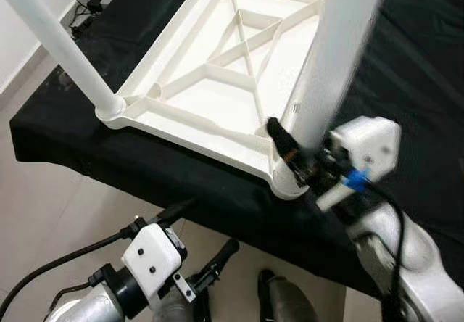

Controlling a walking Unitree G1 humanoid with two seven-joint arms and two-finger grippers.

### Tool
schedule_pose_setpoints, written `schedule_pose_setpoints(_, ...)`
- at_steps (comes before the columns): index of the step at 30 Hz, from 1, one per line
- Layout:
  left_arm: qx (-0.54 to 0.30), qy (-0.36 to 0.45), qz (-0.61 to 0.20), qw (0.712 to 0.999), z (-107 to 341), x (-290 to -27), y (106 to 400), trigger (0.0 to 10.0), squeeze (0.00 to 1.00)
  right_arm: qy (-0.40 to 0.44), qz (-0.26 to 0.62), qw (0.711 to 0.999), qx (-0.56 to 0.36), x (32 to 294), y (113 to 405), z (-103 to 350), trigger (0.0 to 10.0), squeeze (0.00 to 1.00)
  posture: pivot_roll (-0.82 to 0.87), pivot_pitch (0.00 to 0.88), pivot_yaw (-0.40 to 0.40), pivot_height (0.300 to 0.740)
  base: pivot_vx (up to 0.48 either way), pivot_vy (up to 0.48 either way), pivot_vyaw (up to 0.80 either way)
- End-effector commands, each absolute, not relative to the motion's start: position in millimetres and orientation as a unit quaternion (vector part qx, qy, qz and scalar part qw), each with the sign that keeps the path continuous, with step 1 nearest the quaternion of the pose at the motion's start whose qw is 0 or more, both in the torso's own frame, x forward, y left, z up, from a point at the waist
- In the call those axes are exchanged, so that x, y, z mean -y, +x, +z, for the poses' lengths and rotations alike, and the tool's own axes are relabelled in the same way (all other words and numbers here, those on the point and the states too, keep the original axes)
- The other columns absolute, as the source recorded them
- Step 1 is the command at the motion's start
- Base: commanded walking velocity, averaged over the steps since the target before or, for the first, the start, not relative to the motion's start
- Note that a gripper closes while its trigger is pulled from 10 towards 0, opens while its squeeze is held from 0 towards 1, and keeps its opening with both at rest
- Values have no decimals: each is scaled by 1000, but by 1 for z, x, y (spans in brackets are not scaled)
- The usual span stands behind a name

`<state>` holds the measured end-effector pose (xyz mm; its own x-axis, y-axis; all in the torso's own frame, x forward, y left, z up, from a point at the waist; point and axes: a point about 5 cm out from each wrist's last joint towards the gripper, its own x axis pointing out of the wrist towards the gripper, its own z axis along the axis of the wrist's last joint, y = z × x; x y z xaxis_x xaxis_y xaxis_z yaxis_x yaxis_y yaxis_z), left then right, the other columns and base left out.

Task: Building children table

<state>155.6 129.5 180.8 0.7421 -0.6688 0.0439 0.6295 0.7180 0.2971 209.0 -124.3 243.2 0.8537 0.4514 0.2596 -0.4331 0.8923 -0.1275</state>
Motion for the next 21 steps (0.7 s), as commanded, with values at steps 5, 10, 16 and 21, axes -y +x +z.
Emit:
schedule_pose_setpoints(5,60,129,-355,924,175,-131,153,10000,0,-3,242,969,37,127,209,205,10000,0,-19,370,58,740,0,0,0)
schedule_pose_setpoints(10,60,130,-355,924,175,-131,153,10000,0,-11,254,966,43,124,207,206,10000,0,-20,367,58,740,0,0,0)
schedule_pose_setpoints(16,60,129,-355,924,175,-130,153,10000,0,-27,264,963,52,120,204,205,10000,0,-23,361,54,740,0,0,0)
schedule_pose_setpoints(21,61,129,-356,924,175,-130,153,10000,0,-37,273,960,58,116,200,204,10000,0,-21,363,53,740,0,0,0)
